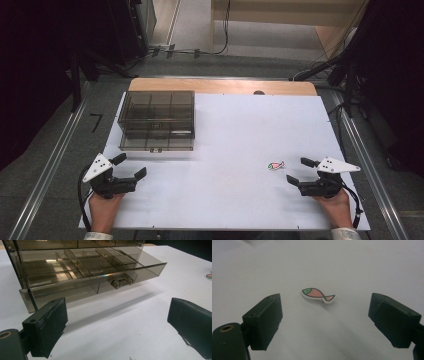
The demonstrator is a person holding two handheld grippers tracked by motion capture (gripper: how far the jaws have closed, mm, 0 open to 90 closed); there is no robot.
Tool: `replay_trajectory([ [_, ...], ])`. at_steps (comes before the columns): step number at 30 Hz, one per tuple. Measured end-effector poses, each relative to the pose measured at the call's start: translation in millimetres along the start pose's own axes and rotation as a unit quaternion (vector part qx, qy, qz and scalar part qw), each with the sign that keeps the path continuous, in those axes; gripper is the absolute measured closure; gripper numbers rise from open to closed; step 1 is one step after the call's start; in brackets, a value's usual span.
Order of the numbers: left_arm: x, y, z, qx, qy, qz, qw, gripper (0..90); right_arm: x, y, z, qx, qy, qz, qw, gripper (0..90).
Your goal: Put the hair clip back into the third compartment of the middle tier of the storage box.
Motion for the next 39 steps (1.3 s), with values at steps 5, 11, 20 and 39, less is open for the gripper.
replay_trajectory([
  [5, 0.0, 0.1, 0.0, 0.000, 0.000, 0.000, 1.0000, 3.3, 2.1, 2.9, 1.7, 0.004, -0.007, 0.003, 1.0000, 12.4],
  [11, 0.0, 0.0, -0.1, 0.001, 0.000, 0.000, 1.0000, 3.3, 5.2, 5.9, 3.8, 0.010, -0.020, 0.002, 0.9998, 17.0],
  [20, 0.0, 0.0, 0.1, 0.000, 0.000, 0.000, 1.0000, 3.3, 7.8, 10.2, 6.9, 0.016, -0.040, 0.011, 0.9990, 26.2],
  [39, 0.0, -0.3, 0.5, 0.000, -0.003, 0.000, 1.0000, 3.3, 18.3, 37.8, 21.0, -0.013, -0.128, 0.064, 0.9896, 48.9],
])
Point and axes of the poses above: each handheld gripper's, and its own axes: y roughly forward along the jaws, x roughly out of its top, z roughly to its left, the point moved 2 cm from there along y, roughly forward along the jaws, and after that the axes turned 6 degrees about z, right-handed, at the moved point
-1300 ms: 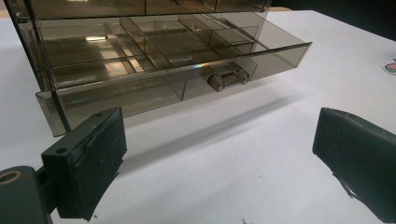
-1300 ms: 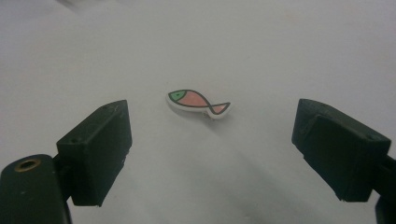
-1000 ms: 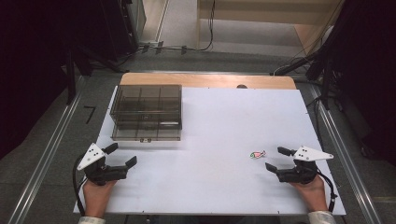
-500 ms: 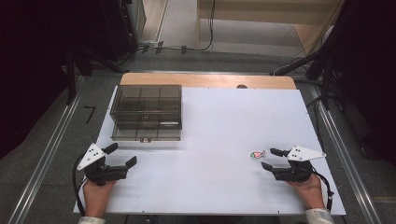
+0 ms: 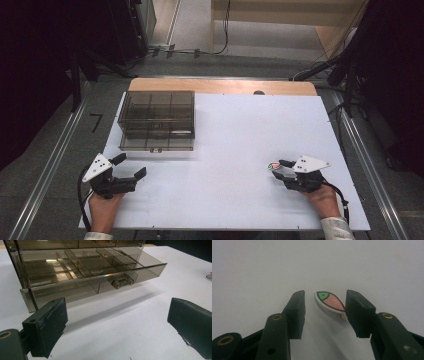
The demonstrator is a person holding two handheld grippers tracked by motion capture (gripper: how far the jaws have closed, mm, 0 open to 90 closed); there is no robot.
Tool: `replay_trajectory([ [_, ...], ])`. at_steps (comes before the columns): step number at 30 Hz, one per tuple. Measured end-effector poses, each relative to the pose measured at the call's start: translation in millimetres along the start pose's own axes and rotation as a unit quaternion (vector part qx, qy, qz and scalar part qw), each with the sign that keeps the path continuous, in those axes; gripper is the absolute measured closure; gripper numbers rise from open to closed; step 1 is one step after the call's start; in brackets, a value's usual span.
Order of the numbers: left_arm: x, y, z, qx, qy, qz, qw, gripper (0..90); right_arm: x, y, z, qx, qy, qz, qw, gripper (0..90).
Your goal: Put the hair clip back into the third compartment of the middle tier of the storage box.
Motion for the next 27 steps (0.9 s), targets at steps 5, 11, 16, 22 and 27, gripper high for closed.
replay_trajectory([
  [5, 0.0, 0.0, 0.1, 0.000, -0.001, 0.000, 1.0000, 3.3, 3.4, 6.9, 2.7, -0.024, -0.029, 0.013, 0.9992, 52.1],
  [11, 0.0, -0.1, 0.2, 0.000, 0.000, 0.000, 1.0000, 3.3, 5.9, 12.6, 0.2, -0.038, -0.039, 0.015, 0.9984, 59.7],
  [16, 0.0, -0.2, 0.2, 0.000, 0.000, 0.000, 1.0000, 3.3, 8.5, 15.8, -4.9, -0.030, -0.036, 0.019, 0.9987, 64.9],
  [22, 0.0, -0.2, 0.2, 0.000, -0.001, 0.000, 1.0000, 3.3, 13.4, 20.4, -13.9, -0.019, -0.026, 0.027, 0.9991, 75.3],
  [27, 0.0, -0.2, 0.2, -0.001, 0.000, 0.000, 1.0000, 3.3, 16.1, 22.1, -21.4, -0.009, -0.003, 0.036, 0.9993, 80.3],
])
Point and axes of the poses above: each handheld gripper's, and its own axes: y roughly forward along the jaws, x roughly out of its top, z roughly to its left, the point moved 2 cm from there along y, roughly forward along the jaws, and after that the axes turned 6 degrees about z, right-handed, at the moved point
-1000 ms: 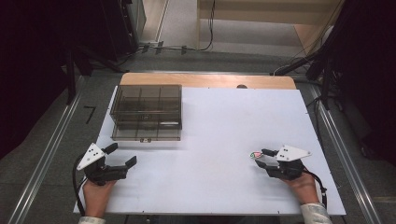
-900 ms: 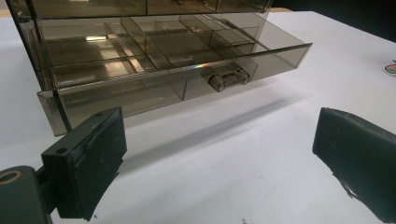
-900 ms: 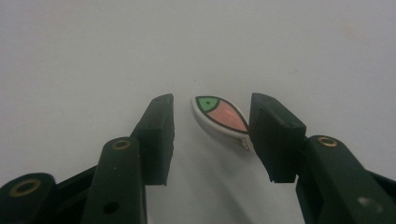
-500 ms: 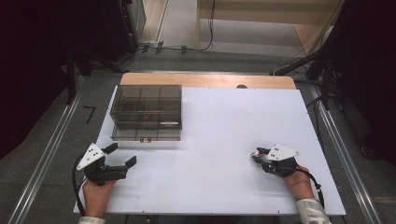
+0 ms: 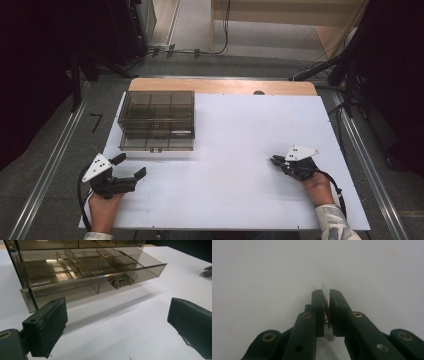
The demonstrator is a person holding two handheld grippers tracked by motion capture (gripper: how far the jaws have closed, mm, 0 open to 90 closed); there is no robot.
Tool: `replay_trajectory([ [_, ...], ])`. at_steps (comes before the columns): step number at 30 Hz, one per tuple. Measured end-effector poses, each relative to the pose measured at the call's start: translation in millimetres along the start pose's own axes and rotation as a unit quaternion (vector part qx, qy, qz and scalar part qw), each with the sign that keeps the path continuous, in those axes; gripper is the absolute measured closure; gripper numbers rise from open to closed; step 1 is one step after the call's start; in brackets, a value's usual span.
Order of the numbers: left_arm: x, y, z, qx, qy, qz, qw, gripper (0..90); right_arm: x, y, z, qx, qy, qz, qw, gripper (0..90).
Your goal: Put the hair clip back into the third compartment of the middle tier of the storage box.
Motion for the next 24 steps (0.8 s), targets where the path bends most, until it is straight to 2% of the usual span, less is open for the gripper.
replay_trajectory([
  [5, 0.0, 0.0, -0.3, 0.000, 0.000, 0.000, 1.0000, 3.3, -0.2, -1.6, -0.7, 0.006, 0.019, -0.005, 0.9998, 80.8],
  [10, 0.0, 0.1, -0.1, 0.000, -0.001, 0.000, 1.0000, 3.3, 3.7, -3.6, 6.4, 0.010, 0.014, -0.013, 0.9998, 80.9],
  [13, 0.0, 0.2, -0.3, 0.001, 0.000, 0.001, 1.0000, 3.3, 11.7, -4.7, 14.6, 0.012, 0.007, -0.027, 0.9995, 80.9],
  [16, 0.0, 0.3, -0.5, 0.001, 0.000, -0.001, 1.0000, 3.3, 29.7, -3.1, 32.1, 0.012, -0.013, -0.042, 0.9990, 80.9],
  [20, 0.0, 0.2, -0.8, 0.001, 0.001, 0.000, 1.0000, 3.3, 43.5, 0.0, 43.2, 0.014, -0.021, -0.051, 0.9984, 80.9],
  [21, 0.0, 0.3, -1.0, 0.002, 0.002, 0.000, 1.0000, 3.3, 56.5, 3.1, 52.6, 0.016, -0.030, -0.061, 0.9976, 80.9],
  [24, 0.0, 0.3, -1.0, 0.003, 0.003, 0.001, 1.0000, 3.3, 74.3, 7.5, 63.1, 0.020, -0.040, -0.071, 0.9965, 80.9],
])
Point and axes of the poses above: each handheld gripper's, and its own axes: y roughly forward along the jaws, x roughly out of its top, z roughly to its left, the point moved 2 cm from there along y, roughly forward along the jaws, and after that the axes turned 6 degrees about z, right-handed, at the moved point
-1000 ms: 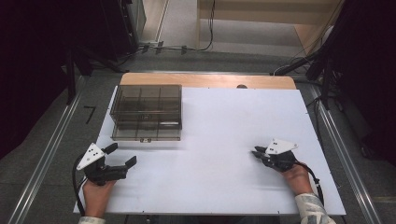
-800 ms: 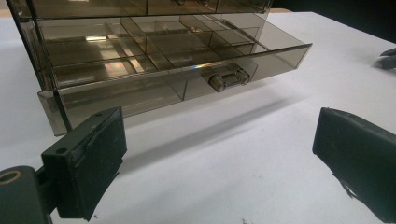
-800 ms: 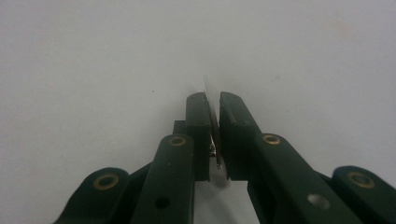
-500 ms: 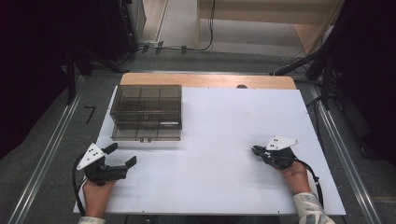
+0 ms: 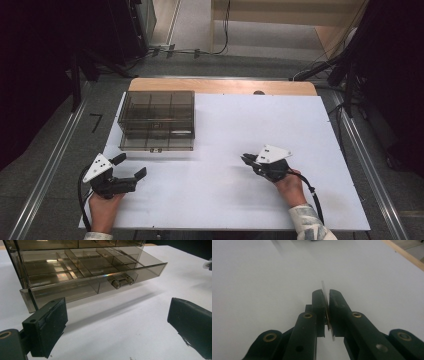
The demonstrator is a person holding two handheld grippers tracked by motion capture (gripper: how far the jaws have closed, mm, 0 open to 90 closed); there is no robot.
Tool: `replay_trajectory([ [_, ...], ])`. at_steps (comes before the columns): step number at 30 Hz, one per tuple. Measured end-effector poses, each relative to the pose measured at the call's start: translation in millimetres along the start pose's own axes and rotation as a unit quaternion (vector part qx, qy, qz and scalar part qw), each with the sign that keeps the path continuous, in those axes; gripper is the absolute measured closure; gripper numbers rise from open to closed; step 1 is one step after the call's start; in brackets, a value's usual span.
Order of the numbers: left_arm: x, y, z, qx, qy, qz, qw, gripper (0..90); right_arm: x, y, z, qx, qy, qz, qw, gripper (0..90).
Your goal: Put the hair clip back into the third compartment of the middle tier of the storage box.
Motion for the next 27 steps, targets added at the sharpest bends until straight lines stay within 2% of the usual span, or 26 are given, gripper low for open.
replay_trajectory([
  [1, 0.0, 0.1, 0.1, 0.000, 0.000, 0.000, 1.0000, 3.3, 0.0, 0.0, 0.0, 0.000, 0.000, 0.000, 1.0000, 80.9],
  [2, 0.0, 0.0, 0.0, 0.000, 0.000, 0.000, 1.0000, 3.3, 15.0, 7.4, 7.3, 0.003, -0.008, -0.005, 0.9999, 80.9],
  [4, -0.1, 0.0, -0.2, 0.000, 0.000, -0.001, 1.0000, 3.3, 26.2, 14.0, 12.2, 0.005, -0.014, -0.006, 0.9999, 80.9],
  [5, -0.1, 0.0, -0.2, 0.000, 0.001, 0.000, 1.0000, 3.3, 26.2, 14.0, 12.2, 0.005, -0.014, -0.006, 0.9999, 80.9],
  [10, -0.2, -0.1, -0.4, 0.001, 0.001, -0.001, 1.0000, 3.3, 54.0, 33.1, 22.3, 0.017, -0.027, -0.013, 0.9994, 80.9],
  [11, -0.2, -0.1, -0.5, 0.001, 0.001, -0.002, 1.0000, 3.3, 64.1, 41.0, 25.9, 0.020, -0.031, -0.015, 0.9992, 81.0],
  [27, -0.2, -0.2, -0.4, 0.001, 0.002, -0.002, 1.0000, 3.3, 110.2, 71.5, 37.1, 0.028, -0.033, -0.031, 0.9986, 80.9],
])
Point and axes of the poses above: each handheld gripper's, and its own axes: y roughly forward along the jaws, x roughly out of its top, z roughly to its left, the point moved 2 cm from there along y, roughly forward along the jaws, and after that the axes turned 6 degrees about z, right-handed, at the moved point
